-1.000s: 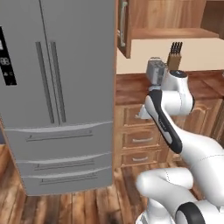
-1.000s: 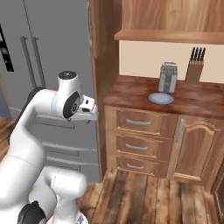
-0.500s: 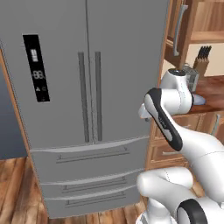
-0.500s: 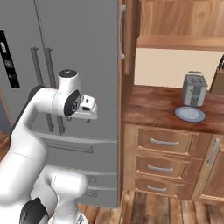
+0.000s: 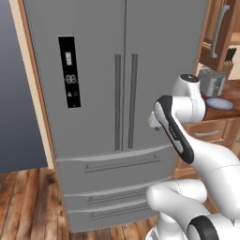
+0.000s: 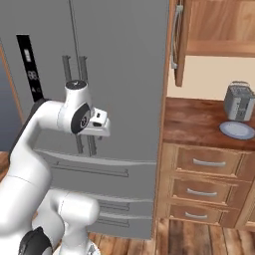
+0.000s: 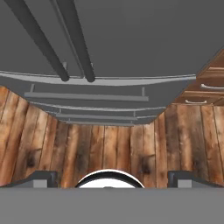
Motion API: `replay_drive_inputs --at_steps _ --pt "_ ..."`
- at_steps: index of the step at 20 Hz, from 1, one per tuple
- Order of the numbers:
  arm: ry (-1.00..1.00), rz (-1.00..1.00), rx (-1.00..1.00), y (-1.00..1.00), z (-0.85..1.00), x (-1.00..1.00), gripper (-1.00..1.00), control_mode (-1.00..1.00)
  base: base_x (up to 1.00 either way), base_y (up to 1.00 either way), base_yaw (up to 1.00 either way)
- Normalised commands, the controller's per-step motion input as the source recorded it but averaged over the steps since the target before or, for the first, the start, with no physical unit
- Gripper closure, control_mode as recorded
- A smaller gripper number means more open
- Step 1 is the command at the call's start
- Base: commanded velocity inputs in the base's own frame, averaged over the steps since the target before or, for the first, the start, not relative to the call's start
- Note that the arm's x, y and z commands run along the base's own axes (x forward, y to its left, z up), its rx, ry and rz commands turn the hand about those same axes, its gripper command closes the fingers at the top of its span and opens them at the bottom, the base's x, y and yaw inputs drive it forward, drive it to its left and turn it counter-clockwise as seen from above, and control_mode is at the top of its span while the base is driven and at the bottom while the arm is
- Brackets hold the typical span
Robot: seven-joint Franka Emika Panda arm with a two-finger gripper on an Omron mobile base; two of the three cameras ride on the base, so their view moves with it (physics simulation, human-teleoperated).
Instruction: Move the hot dog bun to the plate on the dining table and place the condiment next to that plate. Then navigate to the fridge and take the sausage and place it on the plate as well.
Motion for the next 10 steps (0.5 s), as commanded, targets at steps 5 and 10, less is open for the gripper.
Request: replay_drive_inputs --at_steps 5,10 --pt "0.00 0.00 0.00 0.00 0.00 0.00 -1.00 1.00 0.00 0.42 0.00" --pt "0.00 0.00 0.00 0.00 0.00 0.00 -1.00 1.00 0.20 0.33 0.02"
